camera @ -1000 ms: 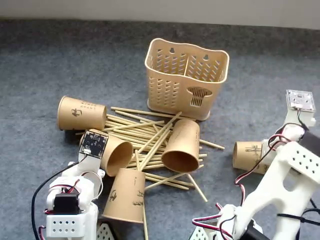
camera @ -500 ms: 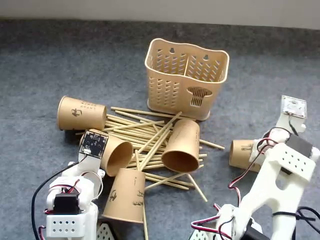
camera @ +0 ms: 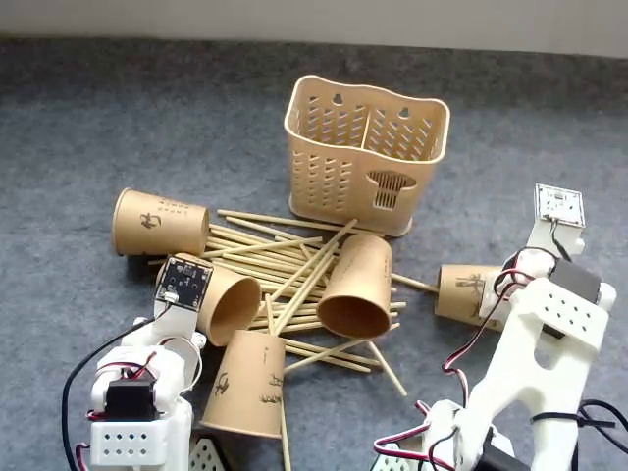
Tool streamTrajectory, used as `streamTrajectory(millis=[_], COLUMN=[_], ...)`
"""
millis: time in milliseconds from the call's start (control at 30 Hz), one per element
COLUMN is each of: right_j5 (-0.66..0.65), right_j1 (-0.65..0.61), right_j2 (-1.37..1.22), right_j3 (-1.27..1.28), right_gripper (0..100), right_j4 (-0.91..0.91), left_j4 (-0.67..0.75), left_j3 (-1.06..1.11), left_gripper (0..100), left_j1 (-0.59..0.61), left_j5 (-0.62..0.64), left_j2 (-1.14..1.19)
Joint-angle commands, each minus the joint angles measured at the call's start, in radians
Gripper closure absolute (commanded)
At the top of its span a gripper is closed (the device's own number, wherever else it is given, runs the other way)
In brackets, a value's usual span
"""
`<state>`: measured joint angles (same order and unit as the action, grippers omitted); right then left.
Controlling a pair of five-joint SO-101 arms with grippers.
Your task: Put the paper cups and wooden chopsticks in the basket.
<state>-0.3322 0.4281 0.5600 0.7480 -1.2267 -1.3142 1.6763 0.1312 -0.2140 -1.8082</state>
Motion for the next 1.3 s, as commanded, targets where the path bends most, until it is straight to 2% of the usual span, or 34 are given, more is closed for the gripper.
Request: streamTrajectory(millis=[0,233,533,933,1267], right_j5=[0.0,0.0,0.009,0.339,0.423], right_j1=[0.002,-0.013,-0.019,-0.047,-0.051], right_j2=[0.028,0.028,0.039,0.027,0.025], right_j3=[-0.016,0.047,0.065,-0.007,-0.001], right_gripper=[81.4,81.4,81.4,81.4,81.4], right_j4=[0.022,0.211,0.232,0.265,0.401], left_j4=[-0.005,-0.005,-0.005,-0.005,-0.005], left_j3=[0.019,0.019,0.019,0.019,0.019], left_gripper=[99,99,99,99,99], left_j1=[0.008,0.008,0.008,0.008,0.008], left_j5=[-0.002,-0.002,-0.002,-0.002,-0.002], left_j2=[-0.012,-0.012,-0.012,-0.012,-0.012])
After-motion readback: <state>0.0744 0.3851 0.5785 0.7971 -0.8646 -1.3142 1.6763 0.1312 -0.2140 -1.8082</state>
